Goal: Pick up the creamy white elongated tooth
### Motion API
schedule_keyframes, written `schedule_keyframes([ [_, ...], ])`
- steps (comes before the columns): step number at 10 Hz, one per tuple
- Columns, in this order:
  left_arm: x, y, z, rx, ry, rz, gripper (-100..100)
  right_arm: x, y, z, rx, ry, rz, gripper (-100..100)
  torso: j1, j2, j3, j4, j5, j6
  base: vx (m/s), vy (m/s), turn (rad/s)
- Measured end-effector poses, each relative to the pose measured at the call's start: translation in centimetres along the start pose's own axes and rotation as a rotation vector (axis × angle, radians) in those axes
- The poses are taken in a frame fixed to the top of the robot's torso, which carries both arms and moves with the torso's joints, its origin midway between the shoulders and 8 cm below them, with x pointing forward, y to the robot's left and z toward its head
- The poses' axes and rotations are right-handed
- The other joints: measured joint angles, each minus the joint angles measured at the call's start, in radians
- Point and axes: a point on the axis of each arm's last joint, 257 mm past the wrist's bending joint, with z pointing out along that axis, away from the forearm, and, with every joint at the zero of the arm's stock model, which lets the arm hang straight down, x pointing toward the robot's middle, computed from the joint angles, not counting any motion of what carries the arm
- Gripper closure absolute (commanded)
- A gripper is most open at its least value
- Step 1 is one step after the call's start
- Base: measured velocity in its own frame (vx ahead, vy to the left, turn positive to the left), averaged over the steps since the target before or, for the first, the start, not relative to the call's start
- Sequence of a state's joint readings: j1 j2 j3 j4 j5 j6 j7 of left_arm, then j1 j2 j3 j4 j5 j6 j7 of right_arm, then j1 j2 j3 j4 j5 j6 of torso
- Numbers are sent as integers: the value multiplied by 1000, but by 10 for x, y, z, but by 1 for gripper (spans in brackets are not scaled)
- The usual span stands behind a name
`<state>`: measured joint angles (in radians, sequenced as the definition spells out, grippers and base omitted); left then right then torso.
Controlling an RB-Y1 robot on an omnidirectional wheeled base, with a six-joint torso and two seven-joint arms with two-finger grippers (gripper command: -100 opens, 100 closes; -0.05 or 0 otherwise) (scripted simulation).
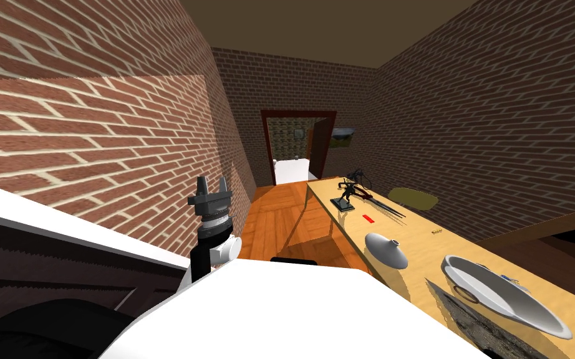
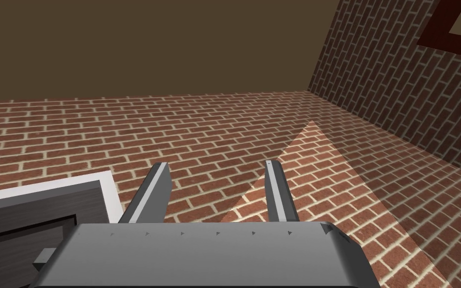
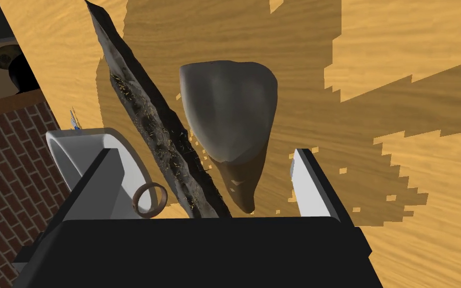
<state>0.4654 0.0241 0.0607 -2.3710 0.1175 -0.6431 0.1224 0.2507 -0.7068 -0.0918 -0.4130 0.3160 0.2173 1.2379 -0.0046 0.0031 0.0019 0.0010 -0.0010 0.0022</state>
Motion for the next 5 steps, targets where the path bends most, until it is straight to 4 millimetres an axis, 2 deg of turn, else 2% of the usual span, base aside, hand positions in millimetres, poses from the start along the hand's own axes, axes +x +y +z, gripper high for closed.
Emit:
schedule_keyframes([
  [4, 0, 0, 0, 0, 0, 0, 0, -18, 12, -1, 3, 6, 1, -100, -1, 0, 0, 0, 0, 0, -53, -53, 16],
  [5, 0, 0, 0, 0, 0, 0, 0, -18, 12, -1, 3, 7, 2, 100, 1, -2, -1, 0, 0, 0, 0, 0, 0],
])
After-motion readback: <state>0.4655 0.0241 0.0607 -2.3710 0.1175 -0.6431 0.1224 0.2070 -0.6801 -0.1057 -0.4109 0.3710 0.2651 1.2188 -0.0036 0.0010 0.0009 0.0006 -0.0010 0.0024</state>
